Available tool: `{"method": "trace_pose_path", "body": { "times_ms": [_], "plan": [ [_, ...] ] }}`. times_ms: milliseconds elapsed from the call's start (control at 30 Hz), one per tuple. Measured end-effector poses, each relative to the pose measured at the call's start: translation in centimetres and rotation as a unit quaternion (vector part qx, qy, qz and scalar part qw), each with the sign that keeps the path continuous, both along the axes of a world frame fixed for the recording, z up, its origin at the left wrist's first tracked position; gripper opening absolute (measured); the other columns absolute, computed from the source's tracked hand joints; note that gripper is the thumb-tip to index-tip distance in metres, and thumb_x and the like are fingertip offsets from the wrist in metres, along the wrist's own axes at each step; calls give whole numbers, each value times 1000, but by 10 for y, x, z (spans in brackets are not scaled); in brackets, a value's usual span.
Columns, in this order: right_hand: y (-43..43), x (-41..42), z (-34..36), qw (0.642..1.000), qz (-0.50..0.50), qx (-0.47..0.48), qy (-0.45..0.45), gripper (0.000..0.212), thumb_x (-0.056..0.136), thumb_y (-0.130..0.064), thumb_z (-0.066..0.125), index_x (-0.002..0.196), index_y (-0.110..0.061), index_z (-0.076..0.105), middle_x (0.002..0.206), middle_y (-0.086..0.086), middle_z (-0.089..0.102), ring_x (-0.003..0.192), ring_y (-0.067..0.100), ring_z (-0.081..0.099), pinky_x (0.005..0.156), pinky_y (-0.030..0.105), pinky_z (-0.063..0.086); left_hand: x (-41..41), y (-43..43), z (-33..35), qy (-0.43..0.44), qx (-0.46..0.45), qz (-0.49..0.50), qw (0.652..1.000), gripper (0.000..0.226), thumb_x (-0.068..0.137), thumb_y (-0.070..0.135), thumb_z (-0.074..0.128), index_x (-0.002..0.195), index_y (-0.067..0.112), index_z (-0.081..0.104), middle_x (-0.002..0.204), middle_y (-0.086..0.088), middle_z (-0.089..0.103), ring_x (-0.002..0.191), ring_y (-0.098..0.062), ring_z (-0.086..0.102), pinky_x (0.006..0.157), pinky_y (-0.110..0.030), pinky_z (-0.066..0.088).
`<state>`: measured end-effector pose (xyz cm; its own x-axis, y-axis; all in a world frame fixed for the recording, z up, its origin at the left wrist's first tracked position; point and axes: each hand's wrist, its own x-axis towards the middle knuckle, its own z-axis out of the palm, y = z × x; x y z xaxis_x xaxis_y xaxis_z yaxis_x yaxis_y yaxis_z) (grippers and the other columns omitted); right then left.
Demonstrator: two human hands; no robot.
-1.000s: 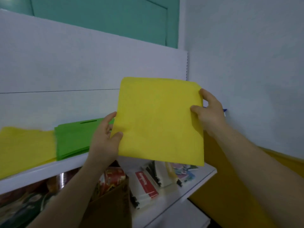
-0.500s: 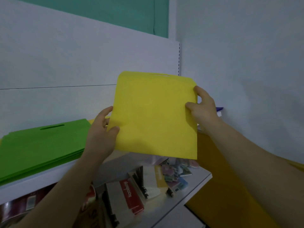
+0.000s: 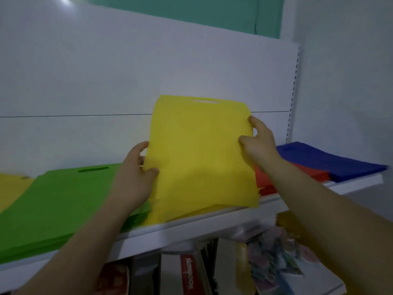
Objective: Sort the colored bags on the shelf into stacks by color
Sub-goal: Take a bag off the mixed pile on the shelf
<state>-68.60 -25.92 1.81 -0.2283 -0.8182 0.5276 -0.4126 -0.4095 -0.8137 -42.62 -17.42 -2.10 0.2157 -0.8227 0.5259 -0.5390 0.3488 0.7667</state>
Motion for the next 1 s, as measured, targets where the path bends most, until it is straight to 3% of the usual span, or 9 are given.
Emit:
{"method": "trace_pose_path", "body": {
  "times_ms": [67,167,300,467,600,733,833,1000],
  "plan": [
    [-24,5,-5,999,39,22,19,64,89,-4,53,148,-21,33,149,2,35,102,12,51,75,19,43,2,-1,-1,-40,36,28,998,62,90,12,60,142,28,32,114,-1,56,83,-12,56,64,-27,45],
    [-60,11,-16,987,90,85,101,61,88,-4,53,146,-19,37,147,7,36,91,19,56,66,25,44,-2,1,-1,-143,113,87,979,62,88,22,63,143,27,34,135,-8,49,115,-25,52,92,-33,43],
    [-88,21,-30,937,128,156,284,58,88,-6,56,144,-11,41,146,12,40,110,25,53,77,24,41,-15,9,-1,-274,230,141,923,54,89,37,60,139,26,41,143,-3,45,125,-21,46,96,-26,37],
    [-85,20,-39,861,133,150,467,54,88,-23,61,137,-6,46,142,16,44,124,29,47,95,30,42,-26,21,-5,-311,294,133,894,60,85,54,56,137,26,44,142,-3,46,125,-20,47,97,-25,36],
    [-77,15,-39,845,167,144,487,62,93,-45,52,146,-18,36,152,13,28,138,28,31,107,32,32,-34,31,-5,-342,314,39,885,77,76,61,60,142,31,35,154,7,25,138,-13,29,108,-25,24],
    [-73,13,-41,825,109,140,537,71,88,-63,45,148,-26,31,153,13,22,139,33,25,111,42,30,-35,33,-7,-361,312,34,878,81,71,62,65,141,32,37,150,7,32,135,-14,34,107,-27,29],
    [-67,12,-41,832,147,150,514,69,89,-64,44,146,-25,35,153,8,28,138,29,31,110,39,31,-33,34,-11,-371,288,41,882,72,75,58,66,138,32,42,148,5,37,132,-16,38,107,-30,32],
    [-61,10,-42,788,183,183,559,60,95,-56,40,142,-18,44,151,4,36,136,24,36,108,33,31,-33,35,-10,-378,296,36,877,75,76,64,58,140,30,40,148,2,37,132,-18,38,107,-31,32]
  ]
}}
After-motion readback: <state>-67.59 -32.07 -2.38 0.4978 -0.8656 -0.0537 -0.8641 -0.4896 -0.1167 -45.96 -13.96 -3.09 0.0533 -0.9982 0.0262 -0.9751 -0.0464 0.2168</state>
